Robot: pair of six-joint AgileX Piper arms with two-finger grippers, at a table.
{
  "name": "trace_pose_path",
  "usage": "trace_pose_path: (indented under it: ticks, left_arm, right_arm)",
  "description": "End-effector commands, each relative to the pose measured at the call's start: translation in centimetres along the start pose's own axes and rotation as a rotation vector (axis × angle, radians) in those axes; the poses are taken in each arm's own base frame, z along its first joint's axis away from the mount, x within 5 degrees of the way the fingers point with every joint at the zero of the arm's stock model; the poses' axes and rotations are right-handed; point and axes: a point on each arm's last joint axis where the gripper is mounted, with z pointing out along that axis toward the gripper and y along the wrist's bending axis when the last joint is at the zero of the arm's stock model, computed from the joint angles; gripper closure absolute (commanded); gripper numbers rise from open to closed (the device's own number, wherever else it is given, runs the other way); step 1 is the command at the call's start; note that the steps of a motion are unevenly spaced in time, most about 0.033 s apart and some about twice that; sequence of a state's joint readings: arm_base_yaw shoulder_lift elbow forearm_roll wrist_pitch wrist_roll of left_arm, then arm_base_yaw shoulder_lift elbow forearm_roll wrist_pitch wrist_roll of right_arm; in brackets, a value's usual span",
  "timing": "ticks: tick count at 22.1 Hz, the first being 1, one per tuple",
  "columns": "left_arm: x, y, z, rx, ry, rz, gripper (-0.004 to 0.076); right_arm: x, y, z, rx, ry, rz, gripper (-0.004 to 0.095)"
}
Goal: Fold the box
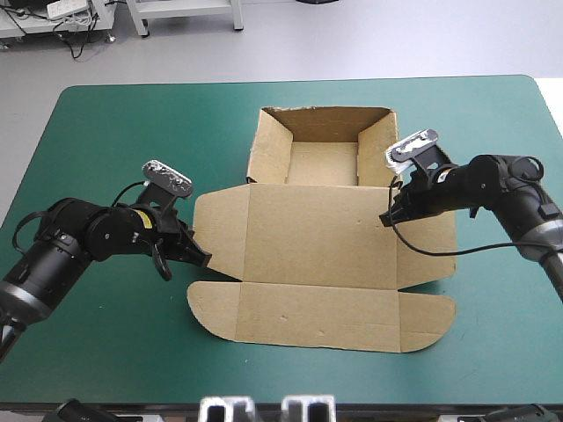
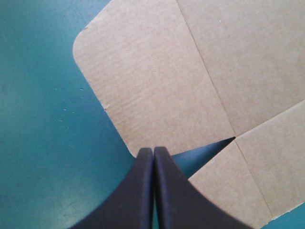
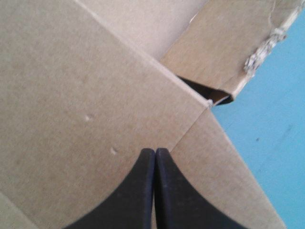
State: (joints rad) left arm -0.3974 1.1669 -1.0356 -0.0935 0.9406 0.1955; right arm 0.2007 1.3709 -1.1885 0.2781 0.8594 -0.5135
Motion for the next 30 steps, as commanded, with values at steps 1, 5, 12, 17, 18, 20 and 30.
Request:
trace_pose_path:
  ticks: [1, 5, 12, 17, 18, 20, 30]
  left_arm:
    - [0.0, -0.2, -2.0, -0.011, -0.102, -0.050, 0.0734]
    - [1.1, -0.3, -2.9, -0.022, -0.094, -0.046, 0.0734]
    - [1.6, 0.4, -4.0, -0.122, -0.136, -0.067, 0.0734]
    - [2.4, 0.7, -4.8, -0.164, -0.127, -0.085, 0.0734]
    - [2.5, 0.7, -4.9, -0.164, -0.120, -0.086, 0.0734]
    - [2.8, 0.6, -5.2, -0.165, -0.118, -0.087, 0.0734]
    - [4.5, 0.3, -5.6, -0.159, -0.128, -0.134, 0.0734]
  right_arm:
    - [-1.9, -1.0, -2.1, 0.135, -0.207, -0.006, 0.0913]
    - [-2.5, -3.2, -2.4, 0.250, -0.306, 0.054, 0.0516]
    - [-5.4, -6.6, 3.6, 0.054, -0.094, 0.202, 0.0312]
    - [-8.9, -8.3, 5.0, 0.030, -0.113, 0.204, 0.0328]
    - [-9.2, -8.5, 5.6, 0.020, -0.098, 0.217, 0.0333]
    - [-9.6, -9.0, 6.8, 0.003, -0.059, 0.234, 0.0334]
    - [-7.7, -10.3, 13.9, -0.070, 0.118, 0.226, 0.0666]
